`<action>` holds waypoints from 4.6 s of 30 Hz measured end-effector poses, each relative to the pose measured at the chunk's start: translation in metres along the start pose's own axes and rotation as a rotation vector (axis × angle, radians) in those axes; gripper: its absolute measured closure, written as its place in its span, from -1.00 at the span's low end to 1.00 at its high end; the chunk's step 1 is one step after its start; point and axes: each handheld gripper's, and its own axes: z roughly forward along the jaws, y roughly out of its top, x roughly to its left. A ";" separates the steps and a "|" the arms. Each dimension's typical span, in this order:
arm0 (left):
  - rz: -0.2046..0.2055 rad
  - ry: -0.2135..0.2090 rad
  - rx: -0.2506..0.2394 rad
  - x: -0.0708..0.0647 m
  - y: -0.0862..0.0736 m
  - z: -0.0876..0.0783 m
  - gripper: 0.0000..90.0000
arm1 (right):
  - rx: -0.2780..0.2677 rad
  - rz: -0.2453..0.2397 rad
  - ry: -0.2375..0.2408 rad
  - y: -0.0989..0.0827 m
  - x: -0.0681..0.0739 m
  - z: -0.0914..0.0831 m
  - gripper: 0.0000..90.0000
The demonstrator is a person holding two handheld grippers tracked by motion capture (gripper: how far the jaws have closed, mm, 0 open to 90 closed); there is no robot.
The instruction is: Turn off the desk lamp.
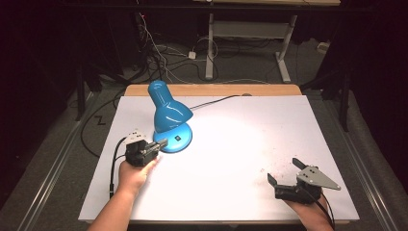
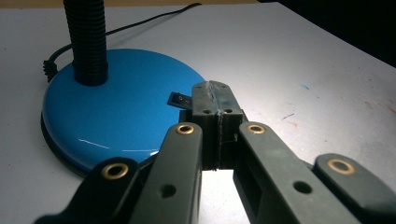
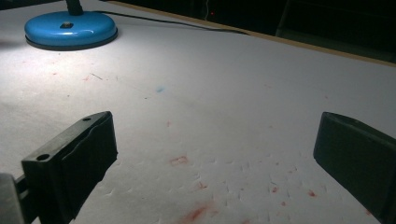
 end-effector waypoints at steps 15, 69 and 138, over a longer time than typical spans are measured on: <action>-0.037 0.011 0.014 0.010 -0.002 0.024 0.95 | 0.003 -0.001 0.000 -0.001 0.000 0.001 -0.99; -0.093 -0.004 0.048 0.019 0.004 0.057 0.95 | 0.013 -0.004 -0.004 -0.002 0.003 0.002 -0.99; -0.040 0.029 0.094 0.011 -0.009 0.019 0.96 | -0.002 0.008 -0.019 -0.001 -0.001 -0.003 -0.99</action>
